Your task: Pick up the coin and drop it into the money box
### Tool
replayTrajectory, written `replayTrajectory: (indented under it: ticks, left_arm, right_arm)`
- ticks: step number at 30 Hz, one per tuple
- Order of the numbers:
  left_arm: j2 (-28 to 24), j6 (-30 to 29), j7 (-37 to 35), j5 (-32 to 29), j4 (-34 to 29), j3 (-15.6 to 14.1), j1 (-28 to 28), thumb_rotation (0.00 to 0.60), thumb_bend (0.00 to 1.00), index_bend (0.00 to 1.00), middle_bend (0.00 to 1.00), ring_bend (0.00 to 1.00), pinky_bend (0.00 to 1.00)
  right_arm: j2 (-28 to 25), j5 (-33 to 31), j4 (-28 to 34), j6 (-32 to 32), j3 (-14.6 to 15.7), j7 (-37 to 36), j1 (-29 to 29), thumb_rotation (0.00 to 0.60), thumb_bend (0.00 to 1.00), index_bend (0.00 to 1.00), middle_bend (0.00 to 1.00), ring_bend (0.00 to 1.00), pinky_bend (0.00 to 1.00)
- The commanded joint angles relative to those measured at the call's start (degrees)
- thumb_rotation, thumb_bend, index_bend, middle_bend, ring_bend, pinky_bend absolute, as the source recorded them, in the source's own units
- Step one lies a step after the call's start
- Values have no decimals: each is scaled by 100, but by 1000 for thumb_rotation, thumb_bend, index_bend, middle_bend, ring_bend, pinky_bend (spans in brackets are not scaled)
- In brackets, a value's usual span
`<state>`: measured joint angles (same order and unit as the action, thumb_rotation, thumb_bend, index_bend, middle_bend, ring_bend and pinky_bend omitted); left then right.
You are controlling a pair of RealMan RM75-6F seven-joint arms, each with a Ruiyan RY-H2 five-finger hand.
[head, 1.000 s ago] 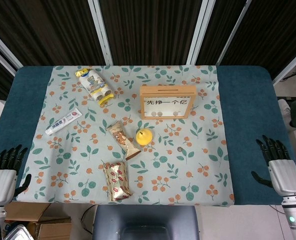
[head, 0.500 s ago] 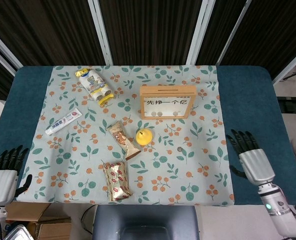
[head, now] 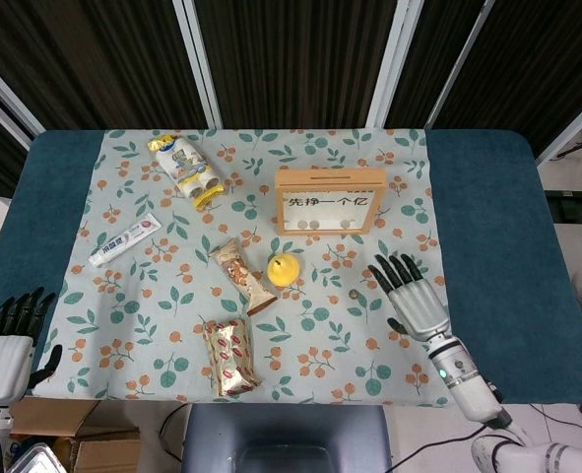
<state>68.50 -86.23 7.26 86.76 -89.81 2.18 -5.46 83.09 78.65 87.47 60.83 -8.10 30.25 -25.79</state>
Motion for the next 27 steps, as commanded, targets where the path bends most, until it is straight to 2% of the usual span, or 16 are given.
replayTrajectory:
  ticks: [1,12,18,27]
  left_arm:
    - [15,24,-26,-18,39,-2,-4,600,398,0,0,0,0]
    - [64,46,-166,-35,192,-6,-3,600,396,0,0,0,0]
    - [71,80,-240,-76,276,-3,-2,600,397,0,0,0,0]
    - [77,113,-231,-93,298,1,-16,600,399,0,0,0,0]
  right_arm:
    - [293,-93,-292,-84,36,88,-144,600,355,200,0,0,0]
    - [1016,-186,-1214,-87,-3,-87,-415,600,372,368,0,0,0]
    - [1267,-234,-1625,-131,-13,-267,-520,600,431,422,0,0,0]
    - [1534,-281,-2010,-206,-4,-481,-638,600,436,488,0,0,0]
